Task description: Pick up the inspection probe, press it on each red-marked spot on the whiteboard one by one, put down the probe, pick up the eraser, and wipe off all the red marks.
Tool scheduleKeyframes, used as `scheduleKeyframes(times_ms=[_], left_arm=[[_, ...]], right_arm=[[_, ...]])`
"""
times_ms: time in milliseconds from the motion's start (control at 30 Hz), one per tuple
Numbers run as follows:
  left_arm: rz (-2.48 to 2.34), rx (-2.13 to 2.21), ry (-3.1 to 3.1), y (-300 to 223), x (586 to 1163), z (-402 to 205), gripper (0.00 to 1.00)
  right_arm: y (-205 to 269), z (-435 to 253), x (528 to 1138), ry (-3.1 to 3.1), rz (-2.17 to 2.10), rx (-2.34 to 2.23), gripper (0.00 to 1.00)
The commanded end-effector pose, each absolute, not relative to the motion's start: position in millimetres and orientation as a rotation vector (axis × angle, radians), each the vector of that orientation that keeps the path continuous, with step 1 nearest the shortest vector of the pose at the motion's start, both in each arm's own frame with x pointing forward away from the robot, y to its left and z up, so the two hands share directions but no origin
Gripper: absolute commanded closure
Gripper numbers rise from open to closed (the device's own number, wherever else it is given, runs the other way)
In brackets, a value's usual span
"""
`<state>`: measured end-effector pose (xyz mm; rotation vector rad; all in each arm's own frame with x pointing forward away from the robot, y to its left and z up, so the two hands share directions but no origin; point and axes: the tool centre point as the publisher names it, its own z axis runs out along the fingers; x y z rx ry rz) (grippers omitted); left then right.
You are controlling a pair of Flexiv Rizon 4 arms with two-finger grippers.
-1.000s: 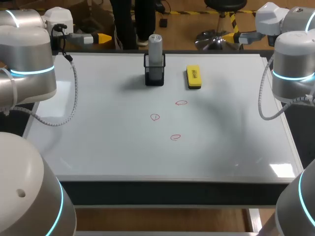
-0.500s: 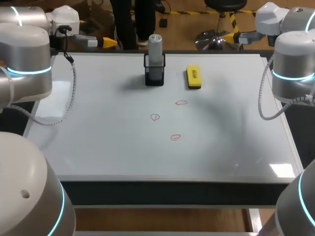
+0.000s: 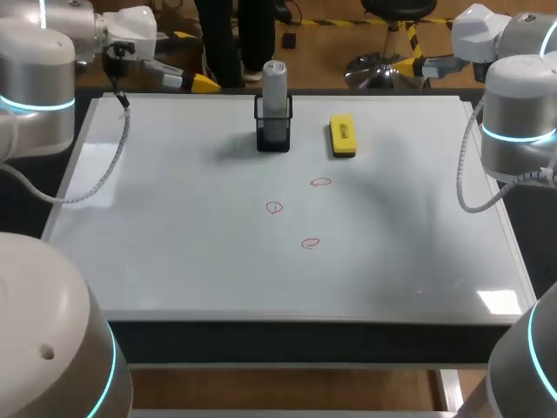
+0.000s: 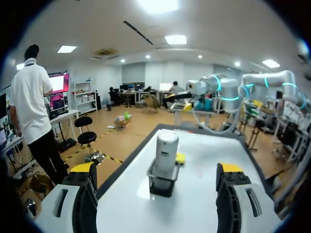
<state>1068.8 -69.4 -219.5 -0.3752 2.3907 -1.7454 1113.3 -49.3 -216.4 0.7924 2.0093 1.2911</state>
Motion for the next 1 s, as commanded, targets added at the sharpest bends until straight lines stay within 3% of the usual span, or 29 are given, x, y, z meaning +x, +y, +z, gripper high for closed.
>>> scheduleKeyframes(times_ms=[33,1000], left_arm=[[-1.843,-0.266,2.476,-91,1081,-229,0.0],[-2.002,-0.175,2.46,-185,1081,-273,0.0]], right_arm=[[-49,-216,1114,2.012,1.29,0.793,0.0],[-49,-216,1114,2.012,1.29,0.793,0.0]])
